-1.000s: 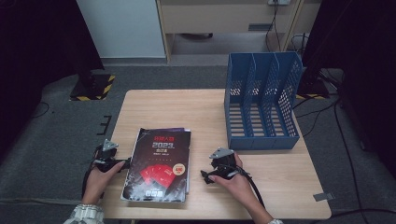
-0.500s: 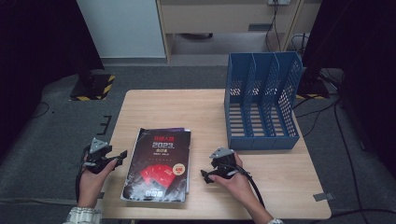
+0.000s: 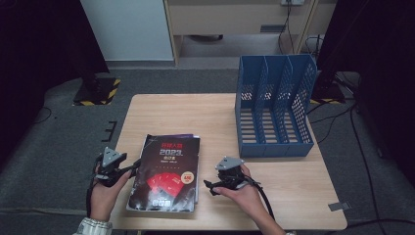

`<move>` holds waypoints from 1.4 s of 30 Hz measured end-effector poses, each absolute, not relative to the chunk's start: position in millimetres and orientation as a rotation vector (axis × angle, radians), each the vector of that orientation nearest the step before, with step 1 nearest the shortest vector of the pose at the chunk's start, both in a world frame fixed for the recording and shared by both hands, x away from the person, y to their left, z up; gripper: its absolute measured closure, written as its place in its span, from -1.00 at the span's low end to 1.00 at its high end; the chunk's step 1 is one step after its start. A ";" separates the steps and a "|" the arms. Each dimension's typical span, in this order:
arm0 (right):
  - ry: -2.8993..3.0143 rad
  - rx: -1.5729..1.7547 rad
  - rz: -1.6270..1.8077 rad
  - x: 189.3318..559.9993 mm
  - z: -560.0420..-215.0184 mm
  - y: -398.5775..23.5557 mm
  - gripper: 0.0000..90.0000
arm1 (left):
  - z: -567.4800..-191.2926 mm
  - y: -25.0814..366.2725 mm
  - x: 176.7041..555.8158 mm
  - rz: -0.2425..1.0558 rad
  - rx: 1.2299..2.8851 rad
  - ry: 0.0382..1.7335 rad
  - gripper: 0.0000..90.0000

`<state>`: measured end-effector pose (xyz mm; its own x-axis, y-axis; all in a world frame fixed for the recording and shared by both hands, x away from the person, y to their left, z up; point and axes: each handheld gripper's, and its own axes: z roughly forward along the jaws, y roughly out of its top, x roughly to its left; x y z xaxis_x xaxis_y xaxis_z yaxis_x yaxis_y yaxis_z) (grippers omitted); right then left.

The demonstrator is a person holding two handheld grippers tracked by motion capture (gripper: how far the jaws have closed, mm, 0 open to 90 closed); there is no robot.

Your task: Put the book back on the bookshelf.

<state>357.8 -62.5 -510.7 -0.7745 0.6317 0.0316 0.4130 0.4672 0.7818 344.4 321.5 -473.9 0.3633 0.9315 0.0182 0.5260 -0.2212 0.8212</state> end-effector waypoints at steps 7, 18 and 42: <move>2.435 0.811 1.347 367.1 -485.7 -27.3 -0.22 | -479.6 304.5 351.5 0.623 1.936 1.216 -0.08; 2.492 0.910 1.408 380.0 -517.2 -19.0 -0.40 | -493.8 287.8 356.2 0.569 2.037 1.193 -0.12; 2.547 0.976 1.486 389.1 -518.3 -6.2 -0.67 | -499.2 285.7 354.4 0.558 2.034 1.195 -0.18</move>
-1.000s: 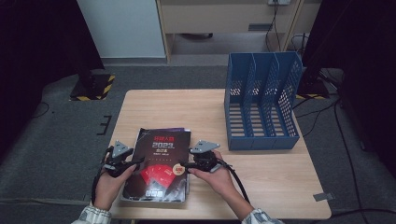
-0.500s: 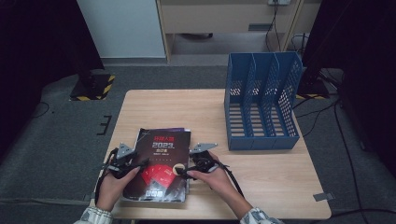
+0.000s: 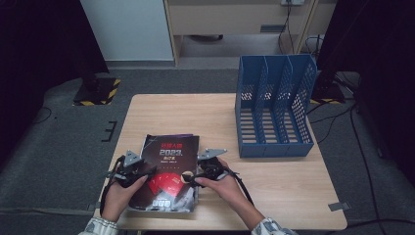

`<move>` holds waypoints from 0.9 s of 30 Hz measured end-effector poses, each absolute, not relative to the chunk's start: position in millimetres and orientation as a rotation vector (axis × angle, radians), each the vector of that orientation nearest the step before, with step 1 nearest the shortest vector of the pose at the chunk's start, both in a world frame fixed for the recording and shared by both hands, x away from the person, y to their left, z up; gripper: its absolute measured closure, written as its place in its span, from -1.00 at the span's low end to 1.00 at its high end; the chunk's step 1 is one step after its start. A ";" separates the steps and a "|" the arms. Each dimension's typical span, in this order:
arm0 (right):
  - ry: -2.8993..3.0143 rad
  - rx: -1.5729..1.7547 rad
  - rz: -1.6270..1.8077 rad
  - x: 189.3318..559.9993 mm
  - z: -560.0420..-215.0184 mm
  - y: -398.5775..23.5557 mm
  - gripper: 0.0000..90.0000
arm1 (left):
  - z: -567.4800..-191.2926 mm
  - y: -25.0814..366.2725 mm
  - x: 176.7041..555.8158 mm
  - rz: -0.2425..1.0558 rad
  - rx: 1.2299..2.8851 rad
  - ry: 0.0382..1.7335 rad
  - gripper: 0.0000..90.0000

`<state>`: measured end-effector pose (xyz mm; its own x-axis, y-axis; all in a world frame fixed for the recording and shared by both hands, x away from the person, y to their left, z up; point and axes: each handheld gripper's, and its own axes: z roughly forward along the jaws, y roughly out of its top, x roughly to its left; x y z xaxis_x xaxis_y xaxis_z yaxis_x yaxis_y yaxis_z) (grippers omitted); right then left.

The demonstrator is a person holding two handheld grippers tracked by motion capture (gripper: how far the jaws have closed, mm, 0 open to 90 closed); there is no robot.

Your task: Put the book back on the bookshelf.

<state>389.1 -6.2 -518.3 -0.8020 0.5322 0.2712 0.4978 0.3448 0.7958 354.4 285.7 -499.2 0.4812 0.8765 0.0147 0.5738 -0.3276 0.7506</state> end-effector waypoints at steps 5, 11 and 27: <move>2.533 0.948 1.565 391.8 -503.8 -1.4 -0.67 | -499.9 286.9 353.7 0.559 2.029 1.195 -0.18; 2.571 0.940 1.604 399.9 -503.1 9.9 -0.63 | -500.0 287.3 353.6 0.559 2.030 1.194 -0.18; 2.642 0.910 1.622 398.6 -514.1 32.7 -0.33 | -501.6 283.7 352.8 0.551 2.029 1.163 -0.18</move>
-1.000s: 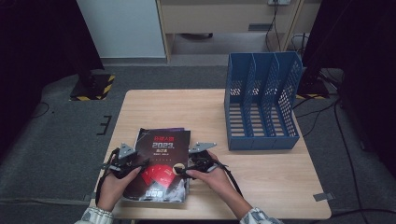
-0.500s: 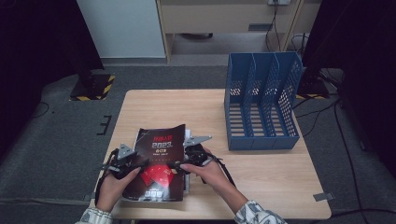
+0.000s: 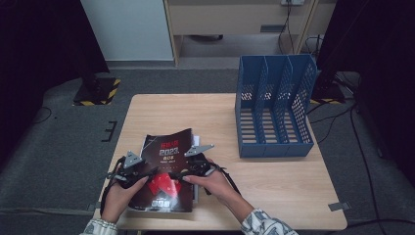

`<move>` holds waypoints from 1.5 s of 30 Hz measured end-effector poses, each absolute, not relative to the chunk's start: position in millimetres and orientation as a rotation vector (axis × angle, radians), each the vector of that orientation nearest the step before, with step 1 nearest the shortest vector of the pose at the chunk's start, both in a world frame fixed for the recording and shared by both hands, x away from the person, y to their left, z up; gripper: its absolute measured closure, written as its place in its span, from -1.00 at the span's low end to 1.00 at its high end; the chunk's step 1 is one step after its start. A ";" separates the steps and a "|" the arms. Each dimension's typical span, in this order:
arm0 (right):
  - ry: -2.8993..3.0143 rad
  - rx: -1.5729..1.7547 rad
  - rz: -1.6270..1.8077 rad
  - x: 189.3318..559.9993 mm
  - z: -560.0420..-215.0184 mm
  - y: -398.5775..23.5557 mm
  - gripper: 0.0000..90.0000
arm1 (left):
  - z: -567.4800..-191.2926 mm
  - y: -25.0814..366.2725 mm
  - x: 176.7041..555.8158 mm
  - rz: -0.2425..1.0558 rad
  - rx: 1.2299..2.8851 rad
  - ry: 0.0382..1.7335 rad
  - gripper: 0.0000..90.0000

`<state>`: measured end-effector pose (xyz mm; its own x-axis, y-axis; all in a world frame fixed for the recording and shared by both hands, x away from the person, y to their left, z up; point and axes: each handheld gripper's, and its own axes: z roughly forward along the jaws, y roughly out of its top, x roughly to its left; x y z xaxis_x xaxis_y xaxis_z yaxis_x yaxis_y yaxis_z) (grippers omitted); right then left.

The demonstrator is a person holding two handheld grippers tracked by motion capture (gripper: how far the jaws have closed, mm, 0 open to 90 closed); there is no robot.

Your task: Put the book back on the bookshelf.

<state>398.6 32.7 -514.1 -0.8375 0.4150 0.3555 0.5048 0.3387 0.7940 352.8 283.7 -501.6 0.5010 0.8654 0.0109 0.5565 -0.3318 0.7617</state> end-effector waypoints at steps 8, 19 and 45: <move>-2.470 -0.931 -1.510 399.6 -514.6 32.9 0.11 | -502.2 283.4 353.1 0.547 2.024 1.157 -0.24; -2.424 -0.981 -1.615 400.3 -501.8 22.0 0.76 | -488.5 304.2 353.7 0.634 1.846 1.214 -0.49; -2.530 -0.904 -1.839 396.8 -463.8 -3.1 0.89 | -494.9 297.2 363.8 0.532 1.843 1.162 -0.63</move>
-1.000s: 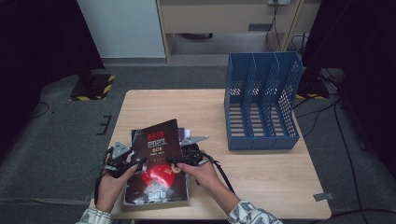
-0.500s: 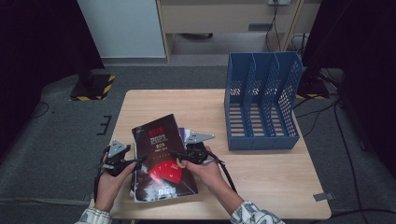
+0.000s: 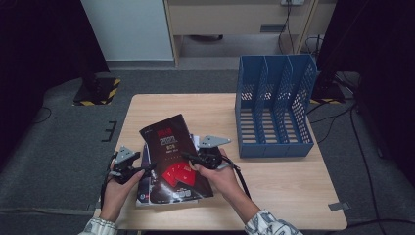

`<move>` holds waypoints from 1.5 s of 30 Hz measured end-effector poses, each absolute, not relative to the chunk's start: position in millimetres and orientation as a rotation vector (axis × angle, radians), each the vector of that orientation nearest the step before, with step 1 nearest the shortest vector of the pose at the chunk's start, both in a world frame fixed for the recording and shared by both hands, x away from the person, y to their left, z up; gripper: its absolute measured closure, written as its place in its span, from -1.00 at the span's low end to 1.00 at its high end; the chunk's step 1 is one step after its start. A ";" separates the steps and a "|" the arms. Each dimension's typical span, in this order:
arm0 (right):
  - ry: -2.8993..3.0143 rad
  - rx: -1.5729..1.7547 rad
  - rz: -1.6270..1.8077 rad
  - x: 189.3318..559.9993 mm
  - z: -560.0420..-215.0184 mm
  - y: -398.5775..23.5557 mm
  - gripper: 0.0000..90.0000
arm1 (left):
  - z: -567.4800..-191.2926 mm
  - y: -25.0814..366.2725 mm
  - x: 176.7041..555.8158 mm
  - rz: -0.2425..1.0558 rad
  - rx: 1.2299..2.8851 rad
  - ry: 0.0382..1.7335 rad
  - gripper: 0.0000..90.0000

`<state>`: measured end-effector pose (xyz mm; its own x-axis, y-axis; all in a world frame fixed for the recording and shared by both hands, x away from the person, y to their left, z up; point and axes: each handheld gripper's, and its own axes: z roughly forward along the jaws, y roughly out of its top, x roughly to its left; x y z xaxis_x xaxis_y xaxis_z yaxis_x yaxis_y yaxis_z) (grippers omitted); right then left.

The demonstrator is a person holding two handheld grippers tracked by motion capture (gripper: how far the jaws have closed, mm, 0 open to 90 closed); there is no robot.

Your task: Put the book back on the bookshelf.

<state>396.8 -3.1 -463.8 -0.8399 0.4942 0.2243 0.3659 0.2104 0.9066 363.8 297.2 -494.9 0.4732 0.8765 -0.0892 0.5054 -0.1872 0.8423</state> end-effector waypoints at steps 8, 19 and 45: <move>2.318 0.799 1.727 396.8 -457.2 -6.0 0.90 | -496.9 294.9 373.4 0.460 1.813 1.130 -0.65; 2.281 0.740 1.779 394.3 -446.4 -8.9 0.91 | -502.2 291.1 380.8 0.387 1.838 1.094 -0.69; 2.275 0.651 1.821 391.3 -439.2 -8.8 0.92 | -505.5 286.1 390.2 0.197 1.829 1.023 -0.39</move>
